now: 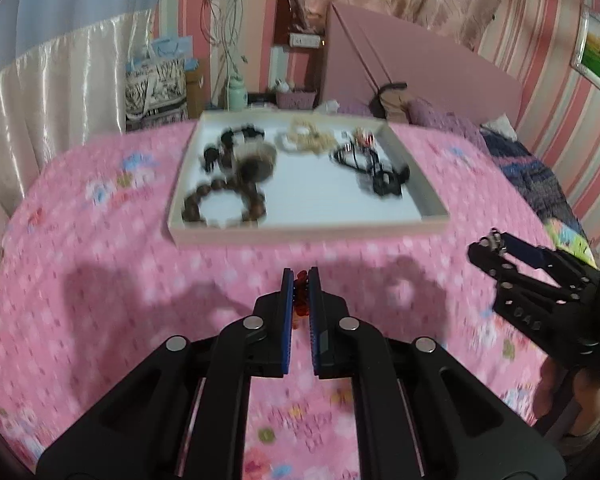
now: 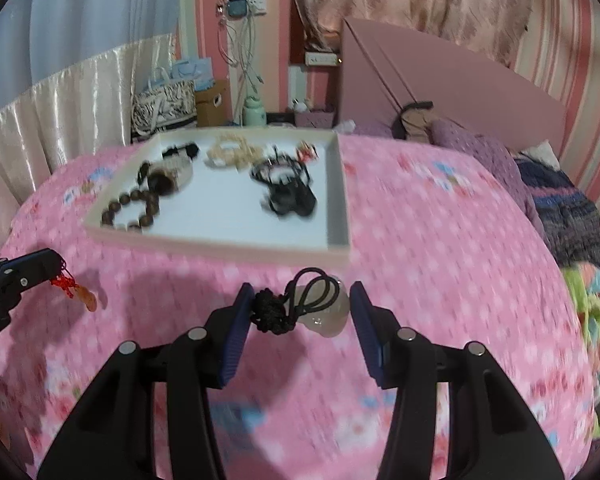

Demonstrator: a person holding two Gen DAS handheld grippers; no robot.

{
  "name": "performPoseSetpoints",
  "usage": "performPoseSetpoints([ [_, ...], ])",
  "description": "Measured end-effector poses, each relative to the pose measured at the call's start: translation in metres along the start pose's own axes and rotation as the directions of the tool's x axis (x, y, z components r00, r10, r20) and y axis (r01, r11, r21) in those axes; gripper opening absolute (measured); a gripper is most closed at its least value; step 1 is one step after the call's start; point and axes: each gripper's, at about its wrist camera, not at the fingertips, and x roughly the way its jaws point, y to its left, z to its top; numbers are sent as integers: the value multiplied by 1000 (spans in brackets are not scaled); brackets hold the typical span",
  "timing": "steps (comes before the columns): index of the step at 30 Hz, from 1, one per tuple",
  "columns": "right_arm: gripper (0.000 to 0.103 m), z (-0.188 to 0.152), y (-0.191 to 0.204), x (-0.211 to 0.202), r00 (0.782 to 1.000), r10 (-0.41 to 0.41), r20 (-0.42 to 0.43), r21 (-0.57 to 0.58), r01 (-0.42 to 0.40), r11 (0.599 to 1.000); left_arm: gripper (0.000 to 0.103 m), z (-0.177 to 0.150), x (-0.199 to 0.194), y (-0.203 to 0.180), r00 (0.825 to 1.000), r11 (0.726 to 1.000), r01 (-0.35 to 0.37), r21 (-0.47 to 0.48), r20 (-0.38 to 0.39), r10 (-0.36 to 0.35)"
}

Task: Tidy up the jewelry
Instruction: 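Carry the charm and jade pendant into the tray and open both tools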

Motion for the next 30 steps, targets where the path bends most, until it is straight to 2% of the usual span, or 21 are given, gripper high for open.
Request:
performPoseSetpoints([
  [6, 50, 48, 13, 23, 999, 32, 5, 2, -33, 999, 5, 48, -4, 1, 997, 1000, 13, 9, 71, -14],
  [9, 50, 64, 16, 41, 998, 52, -22, 17, -51, 999, 5, 71, 5, 2, 997, 999, 41, 5, 71, -41],
  [12, 50, 71, 16, 63, 995, 74, -66, 48, -71, 996, 5, 86, 28, 5, 995, 996, 91, -22, 35, -90],
  [14, 50, 70, 17, 77, 993, 80, -91, 67, -74, 995, 5, 90, 47, 7, 994, 993, 111, -36, -2, -111],
  [20, 49, 57, 13, 115, 982, 81, -172, 121, -61, 991, 5, 85, 107, 3, 991, 995, 99, -31, -88, -101],
  [30, 50, 47, 5, 145, 979, 68, -191, 142, -41, 989, 5, 68, 149, 8, 995, 1000, -4, -9, -102, 3],
])
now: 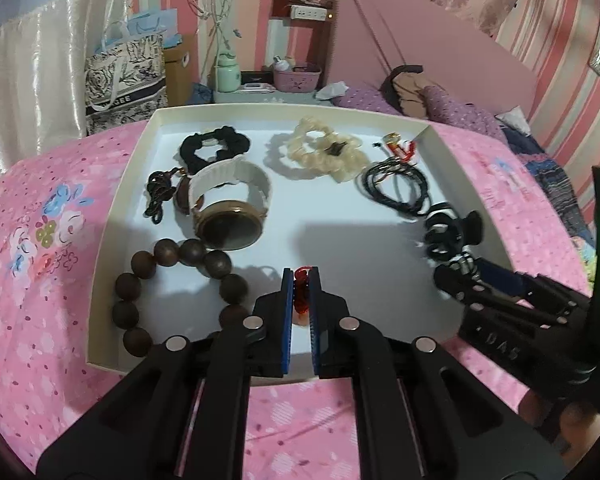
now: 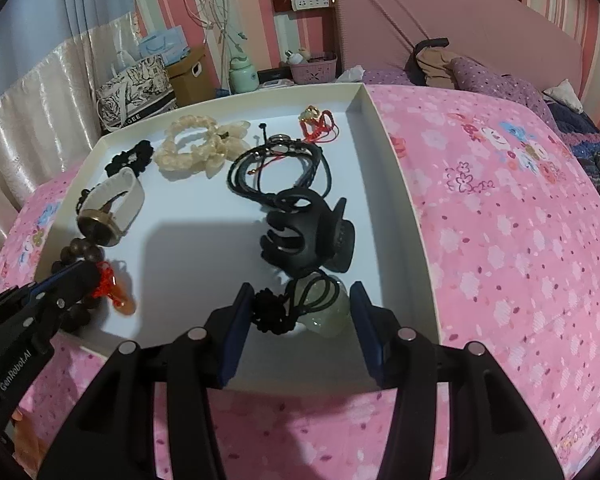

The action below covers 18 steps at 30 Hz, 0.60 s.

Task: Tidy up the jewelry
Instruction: 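Carry the charm and jade pendant into the tray and open both tools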

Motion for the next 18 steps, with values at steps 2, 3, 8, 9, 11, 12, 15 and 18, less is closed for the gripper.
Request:
performPoseSetpoints([
  [2, 49, 0, 1, 3, 1000, 2, 6, -9, -2, 1000, 5, -3, 7, 2, 1000, 1000, -13, -4, -14, 13],
  [3, 49, -1, 3, 5, 1000, -4, 10, -19, 4, 1000, 5, -4, 10, 2, 1000, 1000, -19, -4, -19, 19],
  [8, 49, 0, 7, 7, 999, -30, 43, -46, 32, 998, 5, -9, 21, 2, 998, 998, -64, 8, -22, 64],
  [9, 49, 1, 6, 8, 998, -32, 50, -51, 35, 998, 5, -10, 21, 2, 997, 998, -68, 8, -18, 68],
  [11, 50, 1, 3, 9, 998, -33, 50, -51, 36, 998, 5, -11, 21, 3, 996, 996, -85, 13, -8, 85],
  [12, 50, 0, 2, 9, 998, -31, 54, -50, 34, 998, 6, -12, 19, 3, 995, 995, -96, 15, -4, 96],
  [15, 50, 0, 1, 9, 998, -29, 61, -55, 33, 998, 7, -14, 20, 4, 993, 993, -115, 23, 3, 115],
  [18, 50, -1, 1, 9, 998, -26, 64, -56, 30, 998, 7, -16, 19, 3, 992, 991, -126, 36, 14, 126],
])
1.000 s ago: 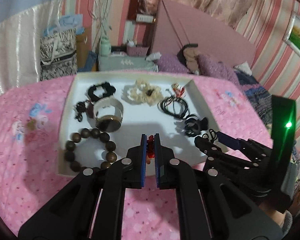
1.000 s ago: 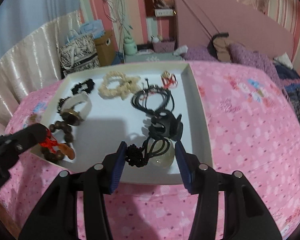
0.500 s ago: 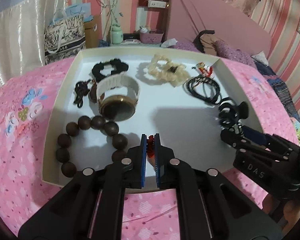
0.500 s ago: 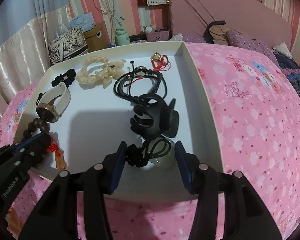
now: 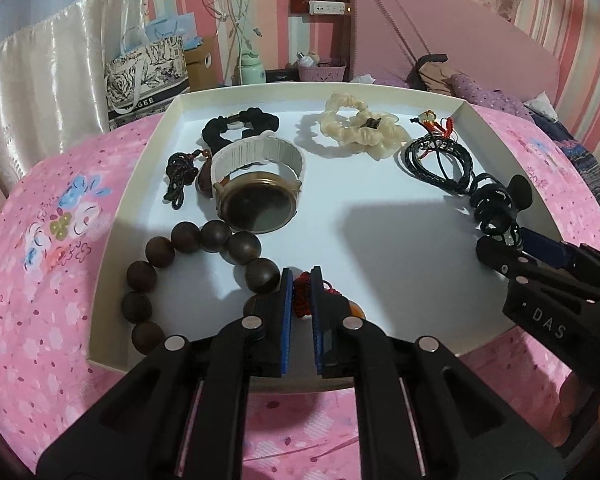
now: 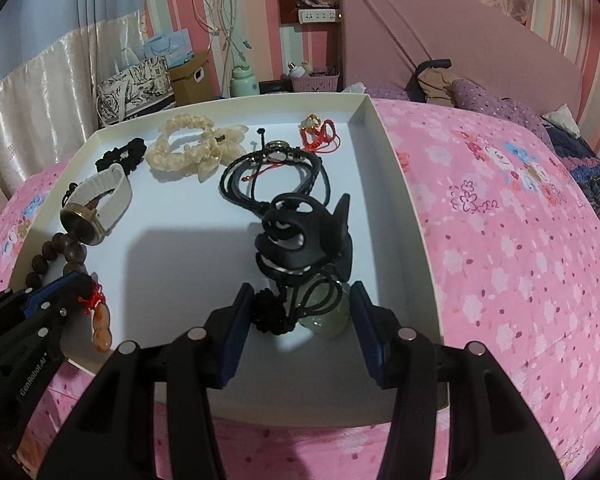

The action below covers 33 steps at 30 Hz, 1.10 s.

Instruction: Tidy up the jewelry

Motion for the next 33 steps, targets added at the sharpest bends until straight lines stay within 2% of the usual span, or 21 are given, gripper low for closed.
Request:
performPoseSetpoints([
  [7, 51, 1, 2, 1, 1000, -6, -21, -19, 5, 1000, 8, -1, -2, -1, 1000, 1000, -9, 16, 3, 9],
  [11, 61, 4, 5, 4, 999, 13, -45, -39, -15, 999, 8, 1, -1, -1, 1000, 1000, -12, 12, -11, 12],
  [17, 63, 8, 4, 4, 998, 15, -63, -35, -17, 999, 21, 6, -7, -2, 999, 1000, 21, -21, -38, -22],
  [19, 66, 9, 1, -4, 999, 30, -44, -28, -31, 999, 31, 6, -14, -3, 1000, 1000, 16, -19, -26, -17],
  [20, 72, 11, 0, -10, 999, 26, -29, -27, -27, 999, 43, 6, -21, -3, 1000, 1000, 8, -15, -12, -8],
  [21, 74, 13, -2, -16, 1000, 23, -13, -24, -24, 999, 53, 5, -29, -4, 1000, 1000, 1, -11, 5, -1],
  [25, 84, 20, -10, -37, 998, 53, 22, -13, -53, 999, 63, 2, -59, 0, 999, 1000, -4, -3, 42, 4],
  [27, 85, 22, -14, -51, 997, 65, 48, 1, -65, 998, 77, -1, -77, 5, 998, 1000, -17, -7, 65, 18],
  [28, 85, 23, -16, -59, 995, 74, 61, 8, -74, 997, 80, -4, -89, 9, 996, 1000, -28, -9, 85, 29],
  [30, 93, 22, -19, -75, 993, 75, 92, 20, -78, 997, 93, -9, -105, 17, 993, 999, -41, -16, 113, 43],
  [31, 98, 21, -19, -84, 991, 66, 115, 26, -69, 997, 95, -13, -116, 21, 990, 998, -50, -23, 130, 53],
  [33, 98, 18, -21, -101, 987, 48, 152, 31, -53, 998, 100, -19, -136, 27, 984, 997, -72, -33, 161, 76],
])
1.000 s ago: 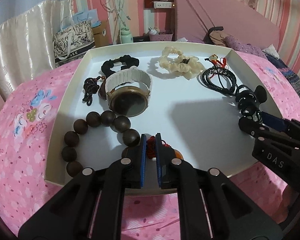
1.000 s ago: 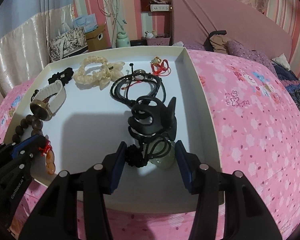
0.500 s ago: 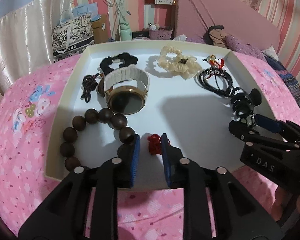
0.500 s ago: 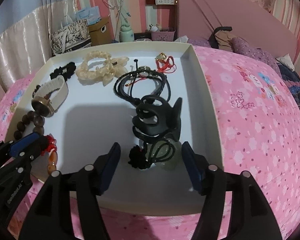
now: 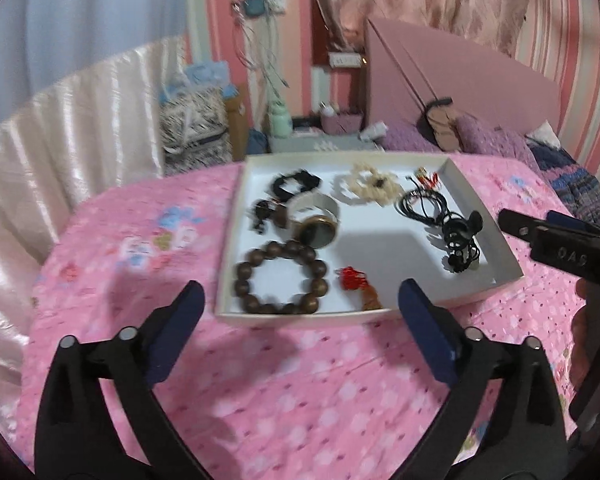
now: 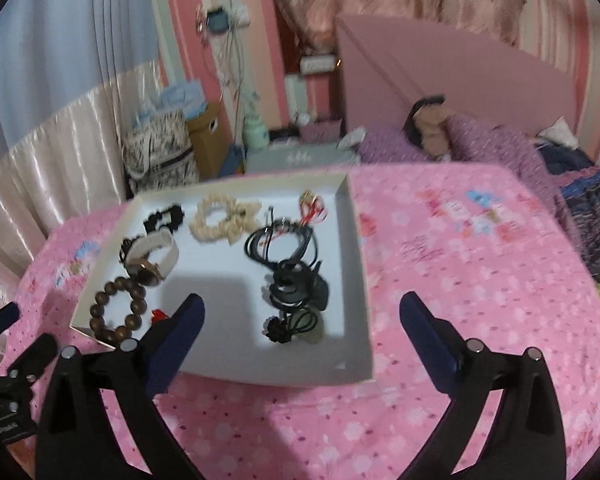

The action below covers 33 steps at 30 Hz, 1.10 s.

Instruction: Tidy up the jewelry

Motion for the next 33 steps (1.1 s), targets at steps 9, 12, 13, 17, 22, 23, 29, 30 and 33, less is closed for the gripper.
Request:
performPoseSetpoints([
  [9, 98, -35, 11, -53, 999, 2, 34, -17, -1, 1000, 100, -28, -79, 16, 992, 998, -54, -22, 110, 56],
  [12, 98, -53, 16, -70, 998, -6, 57, -38, 8, 999, 100, -41, -96, 16, 990, 998, -56, -38, 127, 60],
  [13, 98, -57, 17, -76, 998, -8, 66, -38, 10, 999, 100, -46, -102, 17, 990, 997, -55, -45, 131, 60],
  [17, 98, -77, 17, -100, 994, -14, 108, -33, 17, 999, 100, -64, -123, 19, 985, 996, -57, -71, 157, 68],
  [22, 98, -104, 20, -126, 992, 8, 123, -51, -2, 999, 100, -92, -141, 16, 984, 994, -69, -85, 156, 81],
  [23, 98, -109, 20, -130, 992, 9, 123, -49, -3, 999, 100, -98, -144, 16, 985, 994, -67, -88, 155, 80],
  [29, 98, -139, 15, -146, 994, 13, 109, -45, -8, 999, 100, -121, -150, 20, 988, 993, -62, -103, 133, 76],
  [30, 98, -143, 14, -148, 994, 7, 110, -45, -2, 999, 100, -125, -150, 20, 988, 992, -66, -104, 133, 80],
  [33, 98, -154, 10, -155, 993, -1, 116, -38, 5, 999, 100, -134, -152, 16, 987, 992, -77, -97, 133, 89],
])
